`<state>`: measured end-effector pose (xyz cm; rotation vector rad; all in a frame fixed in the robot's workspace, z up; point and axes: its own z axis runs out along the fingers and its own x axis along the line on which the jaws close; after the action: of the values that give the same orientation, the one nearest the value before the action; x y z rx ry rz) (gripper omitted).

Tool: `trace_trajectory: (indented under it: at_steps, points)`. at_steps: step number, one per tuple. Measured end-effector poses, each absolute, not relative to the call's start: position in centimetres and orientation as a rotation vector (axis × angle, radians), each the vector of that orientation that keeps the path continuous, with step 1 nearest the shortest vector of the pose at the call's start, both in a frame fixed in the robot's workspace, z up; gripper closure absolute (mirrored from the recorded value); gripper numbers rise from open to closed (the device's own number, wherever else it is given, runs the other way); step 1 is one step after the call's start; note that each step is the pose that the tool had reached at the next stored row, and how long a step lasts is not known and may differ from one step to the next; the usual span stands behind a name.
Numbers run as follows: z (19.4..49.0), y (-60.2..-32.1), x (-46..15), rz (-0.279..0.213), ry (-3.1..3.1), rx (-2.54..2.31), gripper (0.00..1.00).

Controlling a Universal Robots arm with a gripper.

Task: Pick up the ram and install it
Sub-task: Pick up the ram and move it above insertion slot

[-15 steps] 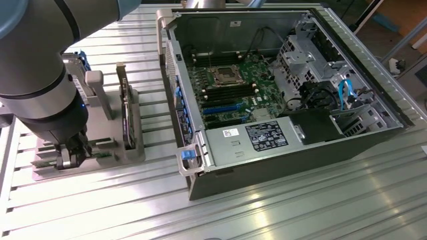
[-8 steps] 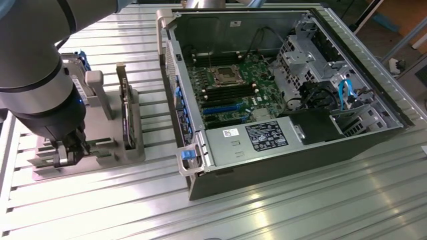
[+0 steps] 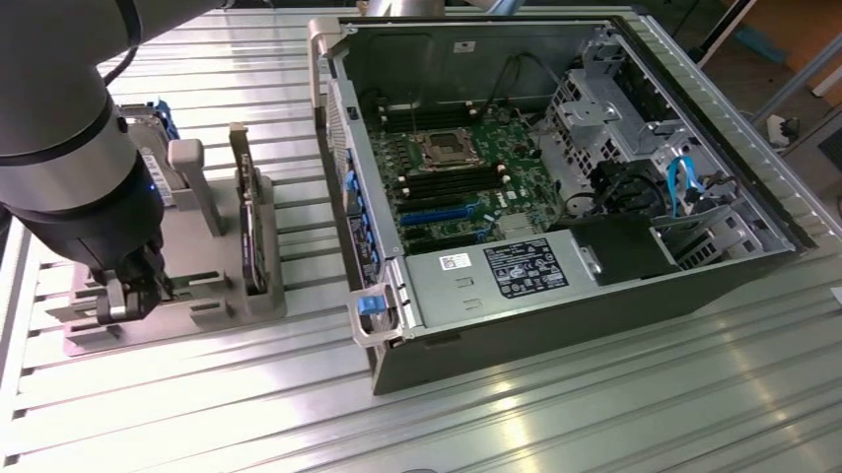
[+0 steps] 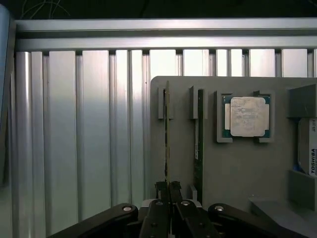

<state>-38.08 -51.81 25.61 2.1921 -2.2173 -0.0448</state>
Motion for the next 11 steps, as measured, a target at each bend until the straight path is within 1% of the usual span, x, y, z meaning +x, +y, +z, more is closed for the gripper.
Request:
trace_trajectory:
  at_steps: [11]
  points:
    - [27.8, -51.8, -38.1, -0.043, -2.217, 2.191, 0.88]
